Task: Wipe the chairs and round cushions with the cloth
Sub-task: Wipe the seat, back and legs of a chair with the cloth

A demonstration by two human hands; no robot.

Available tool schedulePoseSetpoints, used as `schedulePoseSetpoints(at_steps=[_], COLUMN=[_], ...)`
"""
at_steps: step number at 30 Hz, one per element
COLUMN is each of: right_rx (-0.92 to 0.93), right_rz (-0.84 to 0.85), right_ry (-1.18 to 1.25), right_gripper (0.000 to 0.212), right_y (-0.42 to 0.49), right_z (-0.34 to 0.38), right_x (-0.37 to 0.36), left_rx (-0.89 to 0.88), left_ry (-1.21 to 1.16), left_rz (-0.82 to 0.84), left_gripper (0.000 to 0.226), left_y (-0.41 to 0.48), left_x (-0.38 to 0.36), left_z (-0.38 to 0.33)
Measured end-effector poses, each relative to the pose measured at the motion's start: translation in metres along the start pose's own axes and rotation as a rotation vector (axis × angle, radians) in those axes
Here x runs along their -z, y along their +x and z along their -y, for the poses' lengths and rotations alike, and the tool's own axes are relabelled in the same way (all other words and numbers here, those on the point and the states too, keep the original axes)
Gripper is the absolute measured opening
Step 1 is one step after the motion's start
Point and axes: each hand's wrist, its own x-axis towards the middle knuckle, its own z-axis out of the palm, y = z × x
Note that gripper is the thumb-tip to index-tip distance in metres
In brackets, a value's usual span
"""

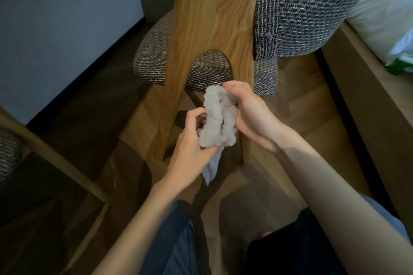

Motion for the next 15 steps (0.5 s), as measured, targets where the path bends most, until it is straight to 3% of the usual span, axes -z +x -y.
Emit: schedulePoseSetpoints(at_steps=[2,7,10,12,15], right_rx=[-0.033,-0.036,0.053,0.039,-0.029], right_rz=[-0.019,0.062,0.000,-0.019,-0.021], right_ry=[-0.114,-0.721,-1.207,-1.301,-1.224], right_gripper=[0.030,0.053,0.030,0.006,0.023], right_y=[-0.003,-0.010,-0.006,-0.007,-0.010], right_z=[0.000,-0.003,-0.012,-0.013,-0.013], right_x=[0.005,0.029,0.042,0.046,0.050], left_rx=[0.052,0.196,0.214,0.263,0.588], left_ry=[-0.108,-0.227,-0.177,-0.137,-0.388], left_rz=[-0.033,-0.195,-0.217,-0.237,-0.272], left_gripper=[0.030,0.022,0.020,0.019,0.023], left_y=[0.001,0.007,0.007,0.007,0.008], left_x=[0.011,0.041,0.060,0.066,0.069], left_z=[-0.004,0.006,0.013,0.017,0.022])
